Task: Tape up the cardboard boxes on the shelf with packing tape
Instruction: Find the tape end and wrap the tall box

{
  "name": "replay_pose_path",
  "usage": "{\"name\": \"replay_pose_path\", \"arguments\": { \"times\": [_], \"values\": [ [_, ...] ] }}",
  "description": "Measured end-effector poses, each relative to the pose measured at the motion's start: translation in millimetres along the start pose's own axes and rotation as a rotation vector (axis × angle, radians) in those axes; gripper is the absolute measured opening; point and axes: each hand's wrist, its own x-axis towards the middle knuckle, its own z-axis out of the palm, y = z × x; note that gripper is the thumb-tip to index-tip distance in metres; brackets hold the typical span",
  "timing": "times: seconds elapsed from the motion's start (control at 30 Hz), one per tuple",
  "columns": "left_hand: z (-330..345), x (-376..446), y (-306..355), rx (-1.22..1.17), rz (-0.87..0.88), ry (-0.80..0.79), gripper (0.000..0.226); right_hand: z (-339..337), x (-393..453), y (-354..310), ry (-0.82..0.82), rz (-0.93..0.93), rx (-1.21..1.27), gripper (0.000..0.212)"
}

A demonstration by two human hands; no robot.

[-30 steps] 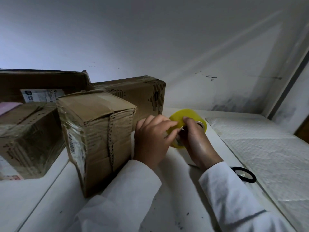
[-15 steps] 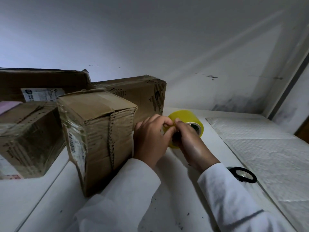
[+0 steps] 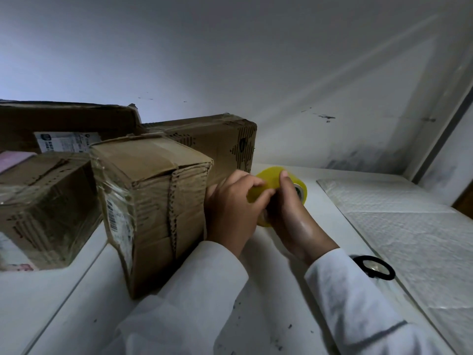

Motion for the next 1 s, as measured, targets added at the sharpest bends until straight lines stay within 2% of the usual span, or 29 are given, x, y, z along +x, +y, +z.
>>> {"name": "replay_pose_path", "arguments": {
  "times": [0.13, 0.27, 0.47, 0.67, 0.8, 1.0],
  "values": [
    [-1, 0, 0, -0.002, -0.056, 0.008, 0.01, -3, 1, -5, 0.003, 0.015, 0.147, 0.066],
    [-5, 3, 4, -0.045, -0.159, -0.06, 0.009, 1, -4, -11, 0.008, 0.046, 0.216, 0.074],
    [-7, 2, 6, 0.038, -0.123, -0.091, 0.011, 5, -6, -11, -0.017, 0.054, 0.251, 0.08],
    [-3, 2, 1, 0.052, -0.044, -0.09, 0.008, 0, -6, -12, -0.049, 0.063, 0.275, 0.074],
    [0, 0, 1, 0.032, 0.069, -0.08, 0.018, -5, -8, -17, -0.045, 0.092, 0.34, 0.07],
    [0, 0, -1, -0.001, 0.099, -0.04, 0.022, -2, -11, -20, -0.025, 0.081, 0.35, 0.057]
  ]
}}
